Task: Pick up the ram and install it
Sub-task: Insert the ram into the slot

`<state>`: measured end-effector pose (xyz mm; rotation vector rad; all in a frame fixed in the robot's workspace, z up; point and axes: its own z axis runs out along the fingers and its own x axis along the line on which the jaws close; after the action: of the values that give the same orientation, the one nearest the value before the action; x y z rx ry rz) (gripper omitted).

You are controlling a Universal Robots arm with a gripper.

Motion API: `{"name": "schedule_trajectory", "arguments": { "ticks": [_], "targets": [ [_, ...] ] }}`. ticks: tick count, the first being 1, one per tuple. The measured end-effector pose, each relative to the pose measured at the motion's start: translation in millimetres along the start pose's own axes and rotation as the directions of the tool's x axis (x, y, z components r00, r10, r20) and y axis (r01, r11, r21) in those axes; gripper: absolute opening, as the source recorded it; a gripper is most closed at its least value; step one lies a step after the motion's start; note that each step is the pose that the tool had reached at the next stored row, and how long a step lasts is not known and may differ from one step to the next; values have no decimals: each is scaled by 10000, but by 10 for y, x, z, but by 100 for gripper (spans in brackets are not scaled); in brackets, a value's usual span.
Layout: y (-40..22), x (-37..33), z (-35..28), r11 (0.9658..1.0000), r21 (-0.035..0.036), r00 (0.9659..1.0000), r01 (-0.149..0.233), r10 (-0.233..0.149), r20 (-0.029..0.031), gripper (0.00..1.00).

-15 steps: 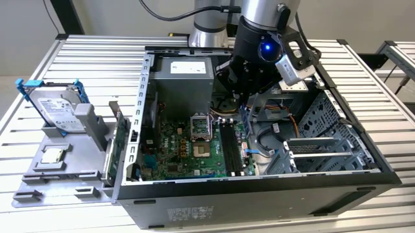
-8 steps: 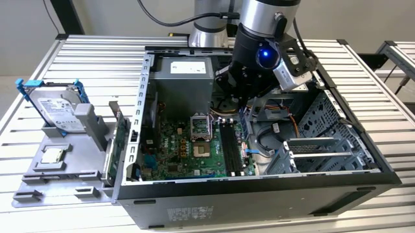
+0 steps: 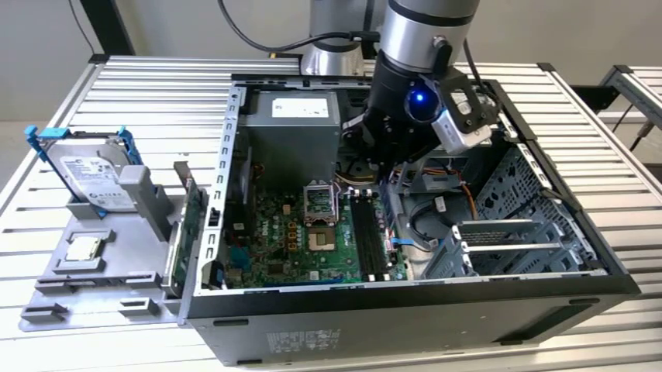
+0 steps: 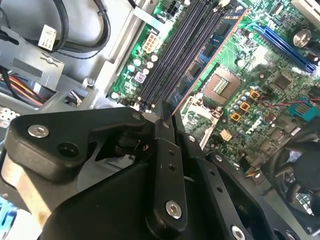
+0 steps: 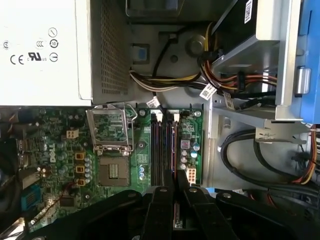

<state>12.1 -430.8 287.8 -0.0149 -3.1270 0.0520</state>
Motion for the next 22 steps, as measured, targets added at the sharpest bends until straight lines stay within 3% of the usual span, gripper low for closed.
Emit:
{"name": "schedule_trajectory", "arguments": {
  "ticks": [5,11,22],
  "targets": [
    [2,-1,89,10000,0,10000,1,-1,0,0],
    [3,-3,114,10000,-5,10000,1,-1,1,0],
    [5,-18,283,10000,1,10000,2,-2,0,0]
  ]
}}
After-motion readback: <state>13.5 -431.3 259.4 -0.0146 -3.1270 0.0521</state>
